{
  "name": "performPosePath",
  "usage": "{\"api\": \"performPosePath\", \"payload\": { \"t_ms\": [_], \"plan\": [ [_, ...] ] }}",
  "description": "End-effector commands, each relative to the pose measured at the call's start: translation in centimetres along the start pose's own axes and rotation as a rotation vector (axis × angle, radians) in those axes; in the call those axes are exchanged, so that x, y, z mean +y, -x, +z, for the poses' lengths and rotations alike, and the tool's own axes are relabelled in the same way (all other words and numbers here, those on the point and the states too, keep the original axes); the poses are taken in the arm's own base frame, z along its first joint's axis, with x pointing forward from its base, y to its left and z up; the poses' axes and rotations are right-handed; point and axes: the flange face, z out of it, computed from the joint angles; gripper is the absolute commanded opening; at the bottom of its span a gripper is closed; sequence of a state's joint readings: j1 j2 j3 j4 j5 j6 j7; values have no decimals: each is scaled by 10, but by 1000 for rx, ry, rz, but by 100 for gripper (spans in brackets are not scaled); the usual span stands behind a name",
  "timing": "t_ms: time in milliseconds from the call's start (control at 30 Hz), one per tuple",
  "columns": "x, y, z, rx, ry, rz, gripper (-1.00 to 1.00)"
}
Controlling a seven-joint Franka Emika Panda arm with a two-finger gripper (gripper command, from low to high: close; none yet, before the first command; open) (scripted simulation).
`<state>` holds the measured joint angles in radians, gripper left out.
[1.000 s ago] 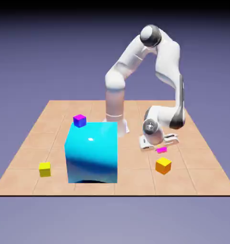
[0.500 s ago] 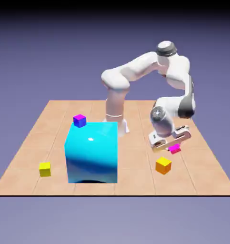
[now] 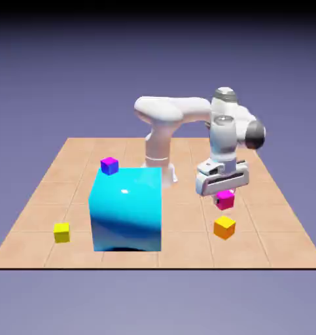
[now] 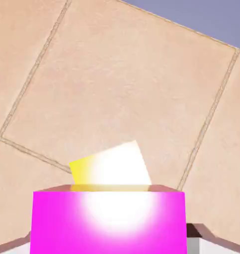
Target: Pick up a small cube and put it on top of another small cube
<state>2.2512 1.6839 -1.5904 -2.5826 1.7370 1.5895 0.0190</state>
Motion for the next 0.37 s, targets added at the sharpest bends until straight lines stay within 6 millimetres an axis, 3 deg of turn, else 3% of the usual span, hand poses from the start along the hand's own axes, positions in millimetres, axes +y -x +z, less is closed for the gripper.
{"api": "performPosePath", "payload": {
  "t_ms": [0,233,267,333],
  "plan": [
    [1,-2,8,1,3,2,-100],
    [2,5,61,1,0,-4,-100],
    [2,5,61,1,0,-4,100],
    [2,2,54,1,2,-1,100]
  ]
}}
